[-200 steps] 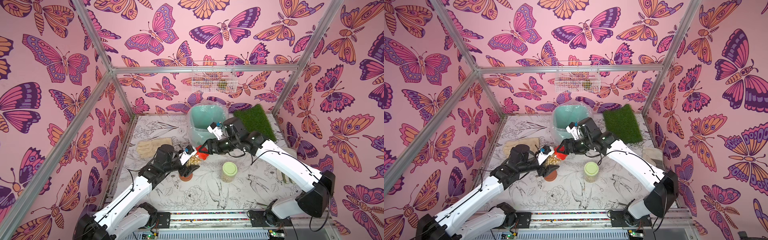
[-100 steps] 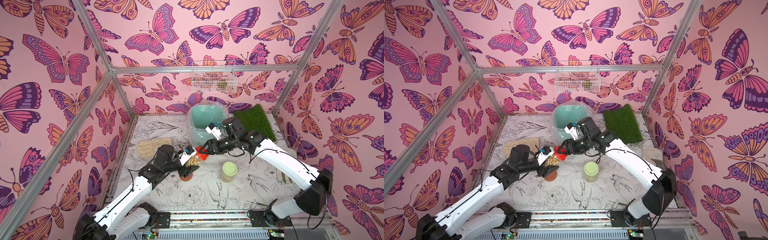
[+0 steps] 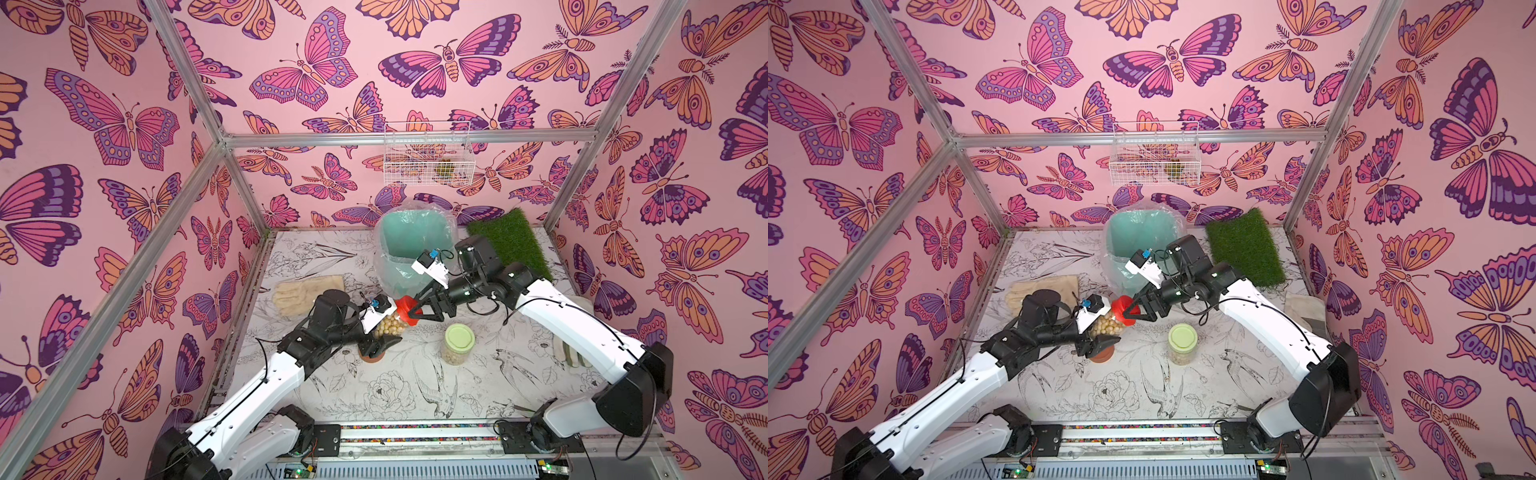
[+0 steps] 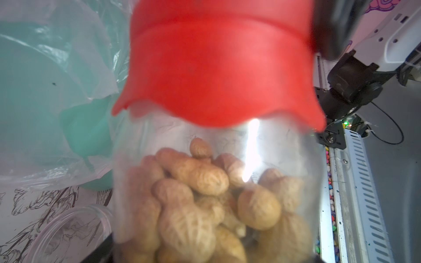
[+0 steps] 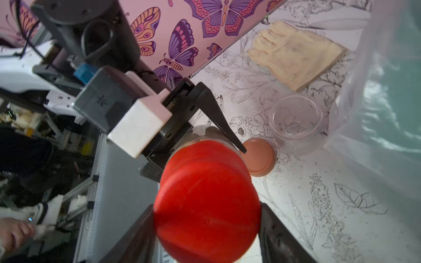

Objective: Empty moldy peanuts from jars
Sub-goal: Unscrew the lid from the jar.

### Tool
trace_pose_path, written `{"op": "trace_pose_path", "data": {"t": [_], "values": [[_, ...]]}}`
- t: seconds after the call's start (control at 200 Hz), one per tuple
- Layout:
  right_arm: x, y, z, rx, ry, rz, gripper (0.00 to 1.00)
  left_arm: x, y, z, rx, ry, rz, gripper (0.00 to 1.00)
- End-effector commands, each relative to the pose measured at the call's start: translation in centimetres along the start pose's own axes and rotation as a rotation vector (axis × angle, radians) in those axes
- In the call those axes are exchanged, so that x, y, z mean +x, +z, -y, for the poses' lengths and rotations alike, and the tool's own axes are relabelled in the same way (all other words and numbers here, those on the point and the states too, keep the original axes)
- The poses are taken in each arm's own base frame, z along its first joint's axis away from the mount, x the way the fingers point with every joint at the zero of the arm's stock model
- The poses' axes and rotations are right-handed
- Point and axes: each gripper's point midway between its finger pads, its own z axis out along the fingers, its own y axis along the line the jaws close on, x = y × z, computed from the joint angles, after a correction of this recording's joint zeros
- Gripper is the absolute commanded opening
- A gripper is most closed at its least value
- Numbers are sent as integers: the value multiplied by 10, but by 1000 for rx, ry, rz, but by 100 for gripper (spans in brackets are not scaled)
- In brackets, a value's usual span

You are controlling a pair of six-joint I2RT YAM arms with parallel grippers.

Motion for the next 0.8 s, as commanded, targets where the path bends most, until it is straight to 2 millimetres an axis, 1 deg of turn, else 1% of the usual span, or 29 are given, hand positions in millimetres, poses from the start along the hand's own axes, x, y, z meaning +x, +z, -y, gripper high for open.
{"op": "trace_pose_path", "data": {"t": [0.0, 0.03, 0.11, 0.13, 0.135, 0.14, 0.145, 0.15, 0.17, 0.205, 0.24, 0.265, 0.3, 0.36, 0.406, 0.556, 0.686, 0.796], "values": [[9, -18, -10, -32, -191, -30, 0, -15, -9, -7, -32, -9, 35, 0], [8, -19, -8, -27, -199, -33, 2, -15, -9, -6, -28, -11, 36, 0], [6, -19, -8, -29, -205, -45, 12, -15, -9, -5, -22, -12, 37, 0], [4, -19, -8, -31, -199, -44, 20, -15, -9, -5, -22, -10, 37, 0], [4, -19, -8, -31, -199, -44, 20, -16, -9, -5, -23, -10, 37, 0], [4, -19, -8, -33, -196, -44, 25, -15, -9, -5, -22, -10, 37, 0], [4, -19, -8, -33, -196, -44, 25, -15, -9, -5, -22, -10, 36, 0], [3, -19, -8, -34, -193, -43, 30, -16, -9, -5, -22, -9, 37, 0], [1, -19, -9, -38, -184, -40, 39, -15, -9, -5, -22, -9, 36, 0], [-2, -19, -11, -52, -163, -32, 50, -15, -9, -5, -24, -8, 35, 0], [-4, -20, -13, -64, -137, -24, 64, -15, -9, -5, -24, -8, 35, 0], [-6, -20, -15, -73, -117, -19, 70, -15, -9, -5, -23, -9, 34, 0], [-9, -19, -16, -77, -85, -12, 77, -15, -8, -5, -23, -10, 35, 0], [-12, -20, -18, -94, -45, -4, 82, -15, -8, -5, -24, -10, 33, 0], [-15, -21, -21, -104, -16, 4, 99, -14, -8, -6, -25, -9, 34, 0], [-28, -28, -25, -87, 61, 53, 99, -11, -8, -9, -42, -5, 23, 0], [-42, -34, -12, 19, 218, 132, 99, -8, -6, -11, -50, -2, 14, 0], [-42, -38, 3, 115, 387, 154, 99, -9, -6, -15, -72, 10, 18, 0]]}}
